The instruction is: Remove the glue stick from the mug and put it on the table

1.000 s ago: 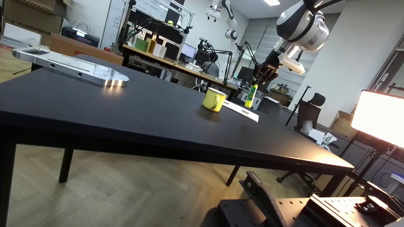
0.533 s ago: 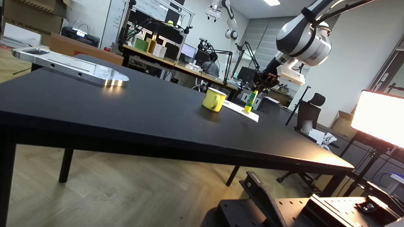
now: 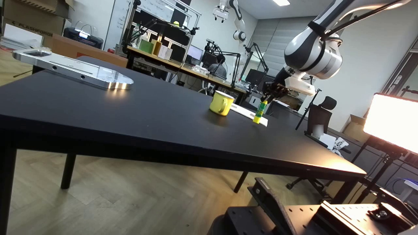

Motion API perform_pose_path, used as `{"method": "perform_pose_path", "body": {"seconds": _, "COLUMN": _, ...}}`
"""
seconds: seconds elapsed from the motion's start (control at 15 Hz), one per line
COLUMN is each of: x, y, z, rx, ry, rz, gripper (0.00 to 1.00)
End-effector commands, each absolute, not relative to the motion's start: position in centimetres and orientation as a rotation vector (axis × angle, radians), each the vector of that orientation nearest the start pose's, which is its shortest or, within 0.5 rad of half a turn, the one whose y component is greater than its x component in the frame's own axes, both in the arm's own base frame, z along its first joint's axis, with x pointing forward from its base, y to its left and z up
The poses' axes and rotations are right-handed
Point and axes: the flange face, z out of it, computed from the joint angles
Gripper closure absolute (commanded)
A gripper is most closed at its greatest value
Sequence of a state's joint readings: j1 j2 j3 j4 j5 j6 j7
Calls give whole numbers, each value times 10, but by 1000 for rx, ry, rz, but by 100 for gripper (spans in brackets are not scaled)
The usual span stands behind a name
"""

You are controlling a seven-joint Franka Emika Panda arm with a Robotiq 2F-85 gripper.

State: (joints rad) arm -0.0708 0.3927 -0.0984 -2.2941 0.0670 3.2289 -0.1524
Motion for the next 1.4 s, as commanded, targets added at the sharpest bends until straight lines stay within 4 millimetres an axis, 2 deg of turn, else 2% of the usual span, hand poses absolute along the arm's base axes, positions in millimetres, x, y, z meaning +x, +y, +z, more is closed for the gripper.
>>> {"method": "perform_pose_path", "body": {"seconds": 0.0, "x": 555, "y": -103, "z": 226, "rx": -3155, "ry": 126, "rz": -886, "gripper": 92}}
{"method": "perform_pose_path", "body": {"seconds": 0.33, "x": 556, "y": -100, "z": 224, "rx": -3169, "ry": 125, "rz": -900, "gripper": 92}}
{"method": "perform_pose_path", "body": {"seconds": 0.4, "x": 556, "y": -99, "z": 224, "rx": -3169, "ry": 134, "rz": -895, "gripper": 42}}
{"method": "perform_pose_path", "body": {"seconds": 0.47, "x": 557, "y": -99, "z": 226, "rx": -3175, "ry": 127, "rz": -885, "gripper": 41}}
{"method": "perform_pose_path", "body": {"seconds": 0.87, "x": 560, "y": -93, "z": 251, "rx": -3164, "ry": 125, "rz": -896, "gripper": 2}}
{"method": "perform_pose_path", "body": {"seconds": 1.33, "x": 556, "y": -95, "z": 306, "rx": -3147, "ry": 117, "rz": -851, "gripper": 0}}
